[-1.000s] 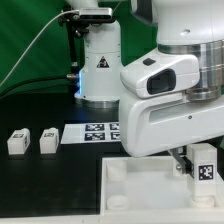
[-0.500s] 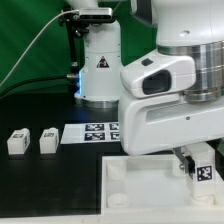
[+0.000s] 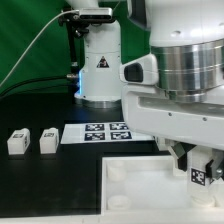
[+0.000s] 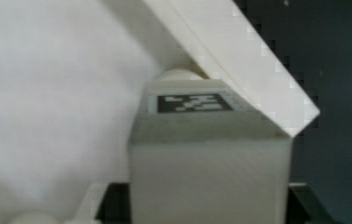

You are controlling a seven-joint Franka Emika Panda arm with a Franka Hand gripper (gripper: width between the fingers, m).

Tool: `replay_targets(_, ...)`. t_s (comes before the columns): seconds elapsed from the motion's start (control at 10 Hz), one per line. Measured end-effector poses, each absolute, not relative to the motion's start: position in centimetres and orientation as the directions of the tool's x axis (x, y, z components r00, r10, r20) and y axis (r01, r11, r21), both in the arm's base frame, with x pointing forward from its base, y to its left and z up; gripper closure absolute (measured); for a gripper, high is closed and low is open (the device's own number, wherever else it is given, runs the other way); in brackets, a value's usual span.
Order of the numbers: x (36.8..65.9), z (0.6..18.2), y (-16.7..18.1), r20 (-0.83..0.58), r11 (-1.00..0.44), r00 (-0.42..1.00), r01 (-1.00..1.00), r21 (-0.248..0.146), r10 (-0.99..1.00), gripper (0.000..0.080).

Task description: Assemble one leg

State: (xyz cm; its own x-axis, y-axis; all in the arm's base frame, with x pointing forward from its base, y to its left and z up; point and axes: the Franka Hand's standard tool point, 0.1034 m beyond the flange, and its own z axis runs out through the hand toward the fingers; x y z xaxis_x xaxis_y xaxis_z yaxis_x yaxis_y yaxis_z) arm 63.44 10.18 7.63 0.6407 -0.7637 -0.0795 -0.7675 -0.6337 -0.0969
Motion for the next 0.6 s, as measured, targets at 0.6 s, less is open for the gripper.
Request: replay_targets(0.6, 63.04, 7.51, 10.13, -0.101, -0.487, 0.494, -0.869, -0.089, -0.864, 0.0321)
